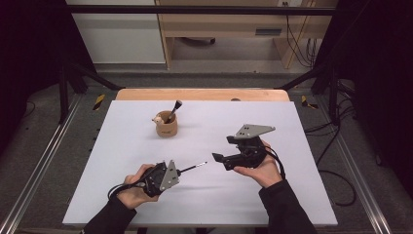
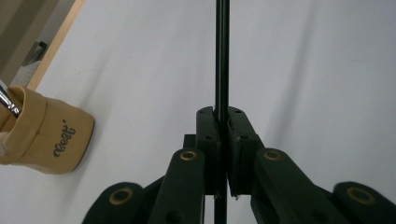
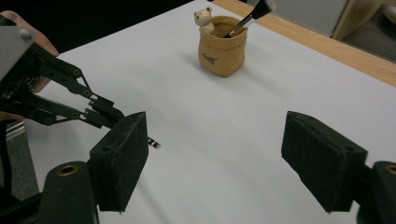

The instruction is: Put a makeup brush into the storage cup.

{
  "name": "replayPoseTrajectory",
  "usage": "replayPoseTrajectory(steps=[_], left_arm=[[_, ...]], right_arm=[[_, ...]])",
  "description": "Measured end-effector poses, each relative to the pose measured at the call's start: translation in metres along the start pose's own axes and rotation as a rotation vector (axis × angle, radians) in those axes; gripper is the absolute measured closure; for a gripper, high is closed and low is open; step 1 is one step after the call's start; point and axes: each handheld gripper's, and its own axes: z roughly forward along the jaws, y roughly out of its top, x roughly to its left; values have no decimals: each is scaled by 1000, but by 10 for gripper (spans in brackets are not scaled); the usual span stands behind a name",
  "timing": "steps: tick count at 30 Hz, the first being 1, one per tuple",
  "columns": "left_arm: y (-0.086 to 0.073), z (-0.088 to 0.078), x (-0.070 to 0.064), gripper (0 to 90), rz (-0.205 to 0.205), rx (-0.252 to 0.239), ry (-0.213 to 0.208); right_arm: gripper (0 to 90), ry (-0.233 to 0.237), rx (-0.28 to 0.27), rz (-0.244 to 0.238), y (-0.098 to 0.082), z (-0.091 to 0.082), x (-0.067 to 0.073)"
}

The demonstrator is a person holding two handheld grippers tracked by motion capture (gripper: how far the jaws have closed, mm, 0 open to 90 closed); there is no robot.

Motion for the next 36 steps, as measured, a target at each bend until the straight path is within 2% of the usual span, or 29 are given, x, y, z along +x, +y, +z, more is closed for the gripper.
replayPoseTrajectory(steps=[1, 4, 6, 9, 11, 16, 20, 25, 28, 29, 31, 32, 34, 36], left_arm=[[0, 0, 0, 848, 0, 0, 0], [-3, 0, 2, 848, -45, -11, 4], [-4, 0, 4, 848, -77, -22, 7], [-7, -2, 7, 848, -123, -42, 18], [-8, -3, 8, 848, -178, -77, 24], [-10, -7, 10, 848, -257, -120, 40], [-11, -7, 10, 848, -356, -176, 33], [-11, -7, 9, 848, -379, -185, 40], [-9, -6, 7, 848, -403, -198, 46], [-7, -5, 6, 848, -424, -205, 58], [-6, -5, 6, 848, -424, -203, 61], [-5, -4, 6, 848, -451, -213, 69], [-4, -4, 6, 848, -452, -211, 69], [-2, -3, 5, 848, -476, -222, 75]], right_arm=[[225, 0, 0, 0, 0, 0, 0], [209, -12, -24, 14, -3, -3, -2], [192, -21, -59, 38, -5, -6, -5], [183, -26, -71, 55, -7, -8, -6], [172, -37, -91, 67, -11, -10, -8], [155, -51, -118, 95, -19, -12, -10], [151, -49, -148, 139, -27, -15, -12], [149, -60, -162, 164, -33, -14, -12], [157, -64, -190, 202, -36, -14, -11], [158, -65, -197, 206, -37, -14, -11], [163, -59, -208, 218, -38, -13, -10], [163, -58, -211, 222, -38, -13, -10], [166, -56, -216, 227, -38, -13, -9], [172, -52, -225, 233, -39, -11, -8]])
